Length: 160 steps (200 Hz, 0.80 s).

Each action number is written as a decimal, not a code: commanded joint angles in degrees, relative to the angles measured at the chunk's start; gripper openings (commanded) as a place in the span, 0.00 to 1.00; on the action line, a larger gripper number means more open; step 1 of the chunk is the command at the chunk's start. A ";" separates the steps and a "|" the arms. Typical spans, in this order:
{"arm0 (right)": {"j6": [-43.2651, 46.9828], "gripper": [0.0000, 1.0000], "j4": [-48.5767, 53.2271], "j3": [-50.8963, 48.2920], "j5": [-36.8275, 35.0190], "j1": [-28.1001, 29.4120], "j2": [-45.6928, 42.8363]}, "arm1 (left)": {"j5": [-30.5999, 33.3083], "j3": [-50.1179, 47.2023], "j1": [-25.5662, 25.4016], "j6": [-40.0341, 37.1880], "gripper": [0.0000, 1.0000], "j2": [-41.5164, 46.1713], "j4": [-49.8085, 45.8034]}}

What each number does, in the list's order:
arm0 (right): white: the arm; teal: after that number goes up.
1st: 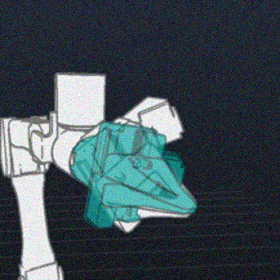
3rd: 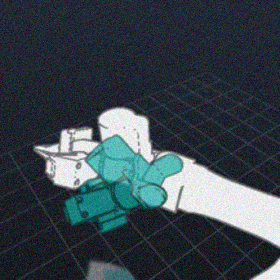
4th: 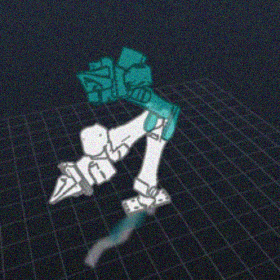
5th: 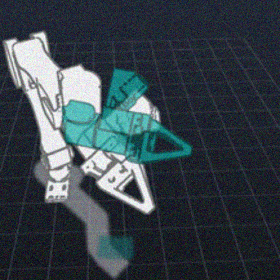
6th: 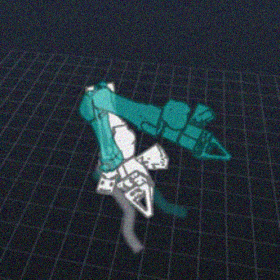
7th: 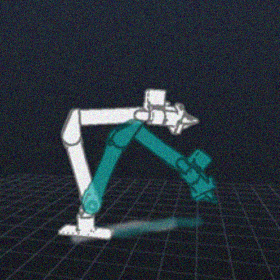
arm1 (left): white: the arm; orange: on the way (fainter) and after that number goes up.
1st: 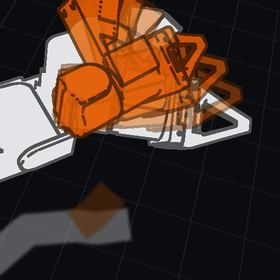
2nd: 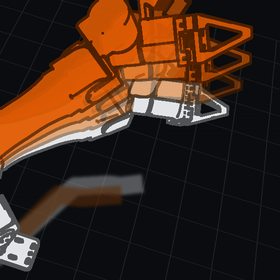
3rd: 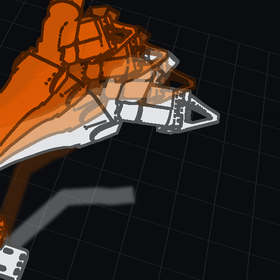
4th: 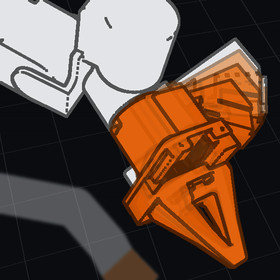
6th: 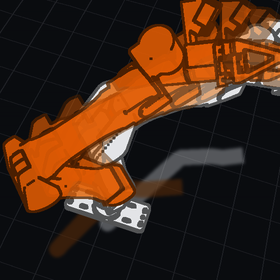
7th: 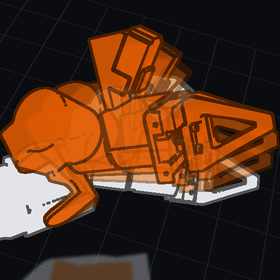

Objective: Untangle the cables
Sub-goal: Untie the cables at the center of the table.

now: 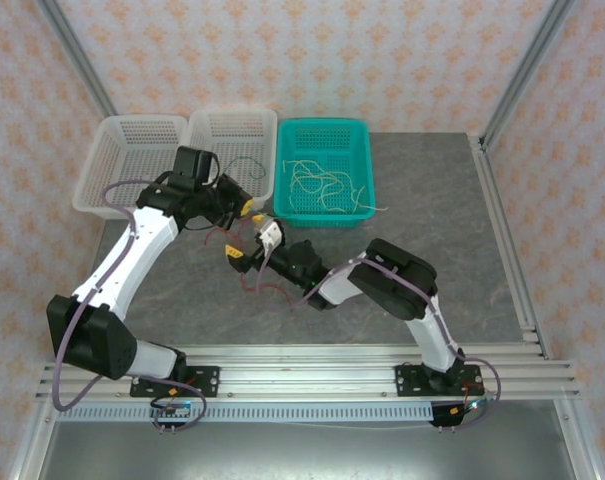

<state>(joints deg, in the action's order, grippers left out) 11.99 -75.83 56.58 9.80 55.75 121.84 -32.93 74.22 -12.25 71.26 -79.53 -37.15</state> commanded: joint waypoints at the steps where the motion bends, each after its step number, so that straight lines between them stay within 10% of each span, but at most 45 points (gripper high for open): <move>1: 0.21 0.99 -4.58 4.72 -1.61 0.24 3.07 | -2.13 1.34 0.39 4.14 0.00 3.31 2.67; 48: -3.47 0.89 -2.87 16.22 -1.12 -0.46 10.65 | -0.82 1.37 0.44 4.06 0.00 6.83 1.49; 96: -6.62 0.00 2.53 20.49 -2.46 -0.72 12.65 | 1.82 1.59 0.64 1.10 0.00 8.35 0.02; 160: -12.38 0.00 5.09 2.46 0.39 -0.23 5.40 | 15.71 15.80 3.05 -16.32 0.00 4.24 -2.66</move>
<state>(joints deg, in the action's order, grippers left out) 1.37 -70.70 64.77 8.12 54.94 132.16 -24.53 82.56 -10.68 64.27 -73.25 -38.22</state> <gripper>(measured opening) 0.052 0.051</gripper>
